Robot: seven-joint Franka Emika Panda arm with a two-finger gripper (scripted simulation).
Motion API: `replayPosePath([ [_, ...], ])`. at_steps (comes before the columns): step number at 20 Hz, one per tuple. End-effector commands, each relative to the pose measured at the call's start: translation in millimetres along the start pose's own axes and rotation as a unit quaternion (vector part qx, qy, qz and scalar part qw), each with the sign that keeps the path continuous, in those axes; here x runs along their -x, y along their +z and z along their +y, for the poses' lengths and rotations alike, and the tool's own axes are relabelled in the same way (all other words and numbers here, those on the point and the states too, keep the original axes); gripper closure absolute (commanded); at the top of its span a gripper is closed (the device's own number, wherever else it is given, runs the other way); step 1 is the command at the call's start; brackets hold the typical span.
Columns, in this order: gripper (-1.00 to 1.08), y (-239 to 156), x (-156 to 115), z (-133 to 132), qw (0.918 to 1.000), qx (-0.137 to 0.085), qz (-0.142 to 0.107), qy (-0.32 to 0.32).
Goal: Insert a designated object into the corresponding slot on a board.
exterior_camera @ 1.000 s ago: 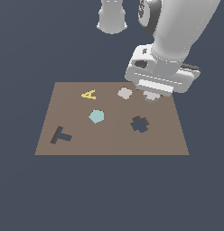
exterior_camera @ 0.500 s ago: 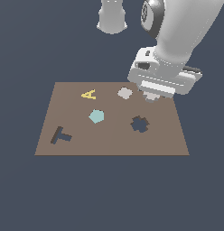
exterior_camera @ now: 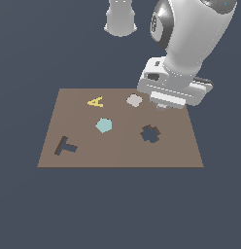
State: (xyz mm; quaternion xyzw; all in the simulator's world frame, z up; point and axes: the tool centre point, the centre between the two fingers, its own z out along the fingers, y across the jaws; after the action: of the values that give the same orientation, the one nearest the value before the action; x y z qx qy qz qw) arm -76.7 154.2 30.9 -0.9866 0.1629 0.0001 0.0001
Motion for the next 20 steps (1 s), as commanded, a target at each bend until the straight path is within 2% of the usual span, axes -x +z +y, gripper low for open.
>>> replayPosePath([
  [1, 1.08, 0.9, -0.4, 0.4, 1.0, 0.0, 0.0, 0.0],
  [13, 1.08, -0.1, -0.8, 0.0, 1.0, 0.0, 0.0, -0.003],
  [20, 1.08, -0.9, -9.1, 4.7, 0.9996, 0.0, 0.0, -0.029],
])
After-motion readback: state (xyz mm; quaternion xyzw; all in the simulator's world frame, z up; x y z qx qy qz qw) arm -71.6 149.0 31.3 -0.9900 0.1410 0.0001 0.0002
